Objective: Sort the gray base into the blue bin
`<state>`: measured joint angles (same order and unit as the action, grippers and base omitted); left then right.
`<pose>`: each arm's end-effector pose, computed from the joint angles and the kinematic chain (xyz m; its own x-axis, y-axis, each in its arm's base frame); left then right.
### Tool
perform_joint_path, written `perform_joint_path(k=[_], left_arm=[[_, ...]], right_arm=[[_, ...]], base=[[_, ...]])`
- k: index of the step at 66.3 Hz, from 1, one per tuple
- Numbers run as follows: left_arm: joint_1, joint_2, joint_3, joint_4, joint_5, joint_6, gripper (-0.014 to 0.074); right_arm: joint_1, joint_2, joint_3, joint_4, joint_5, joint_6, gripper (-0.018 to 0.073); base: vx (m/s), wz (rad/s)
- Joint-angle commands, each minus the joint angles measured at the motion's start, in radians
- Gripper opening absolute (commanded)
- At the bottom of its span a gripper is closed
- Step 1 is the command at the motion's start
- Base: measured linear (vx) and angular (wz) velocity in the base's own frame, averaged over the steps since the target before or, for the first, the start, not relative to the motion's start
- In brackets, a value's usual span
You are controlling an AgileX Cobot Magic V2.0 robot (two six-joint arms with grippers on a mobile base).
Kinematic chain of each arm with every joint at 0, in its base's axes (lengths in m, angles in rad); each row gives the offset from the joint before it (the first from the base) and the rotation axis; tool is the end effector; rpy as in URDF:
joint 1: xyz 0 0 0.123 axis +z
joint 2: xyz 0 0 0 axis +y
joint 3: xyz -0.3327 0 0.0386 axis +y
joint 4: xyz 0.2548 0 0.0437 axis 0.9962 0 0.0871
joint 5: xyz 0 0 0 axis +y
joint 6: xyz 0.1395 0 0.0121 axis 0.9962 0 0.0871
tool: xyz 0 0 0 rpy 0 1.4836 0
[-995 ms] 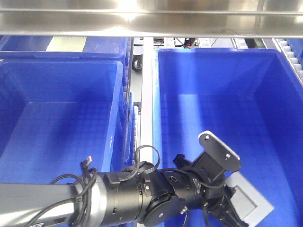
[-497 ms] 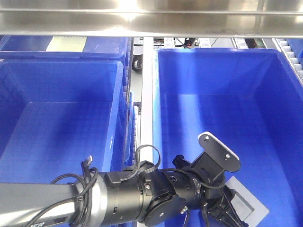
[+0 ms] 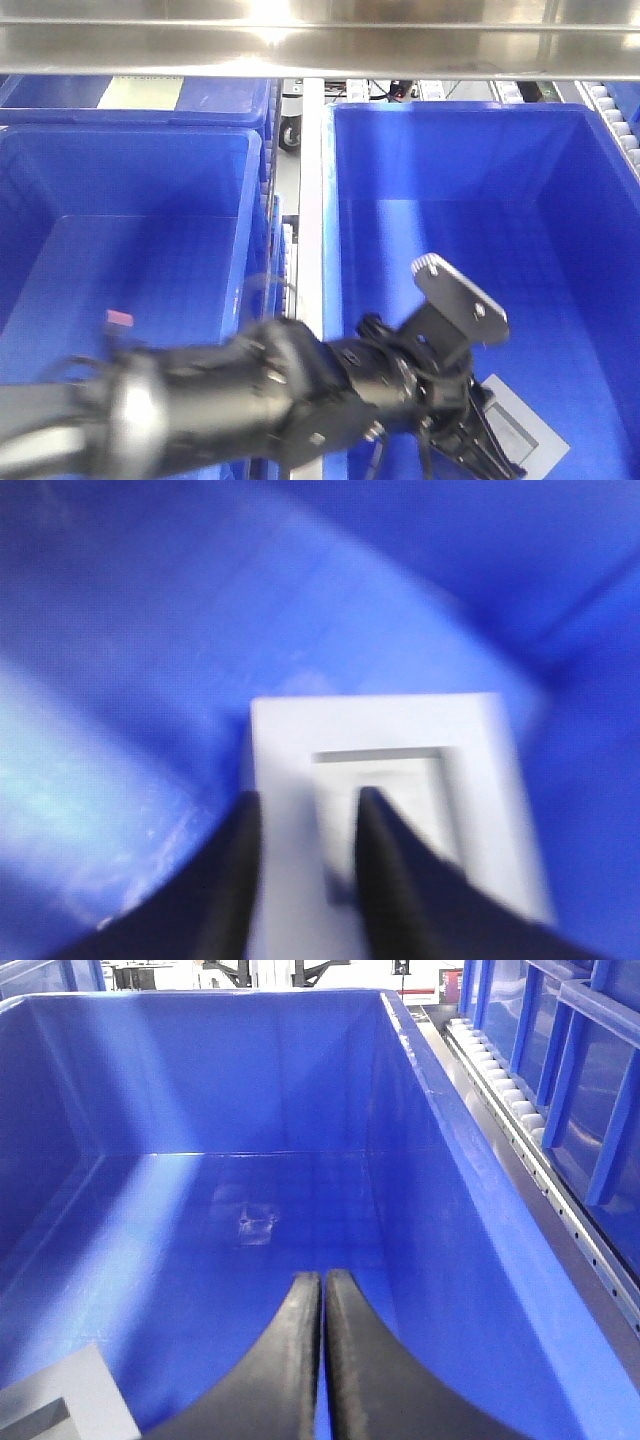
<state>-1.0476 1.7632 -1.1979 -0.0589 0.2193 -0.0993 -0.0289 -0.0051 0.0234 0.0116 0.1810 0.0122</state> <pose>0.2220 -0.3884 0.2526 -0.4528 0.4726 -0.7561 0.8103 0.5719 -0.1278 0.0618 -0.0015 0.1832 -0.1111 0.0268 -0.9934 0.0295 0.9993 0.0237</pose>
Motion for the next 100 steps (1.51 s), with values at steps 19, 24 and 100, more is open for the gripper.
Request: perform_joint_path(k=[19, 24, 100], left_arm=[[-0.004, -0.248, -0.02, 0.0, 0.193, 0.016, -0.0007], [-0.004, -0.304, 0.016, 0.001, 0.18, 0.016, -0.0008], [-0.004, -1.335, 0.7, -0.003, 0.128, 0.006, -0.0008]], right_arm=[[-0.003, 0.018, 0.006, -0.005, -0.031, -0.012, -0.0005], [-0.003, 0.018, 0.006, -0.005, -0.031, -0.012, -0.0005], [-0.003, 0.018, 0.006, -0.005, -0.031, -0.012, -0.0005]], base=[[0.0, 0.0], [0.0, 0.0], [0.0, 0.0]])
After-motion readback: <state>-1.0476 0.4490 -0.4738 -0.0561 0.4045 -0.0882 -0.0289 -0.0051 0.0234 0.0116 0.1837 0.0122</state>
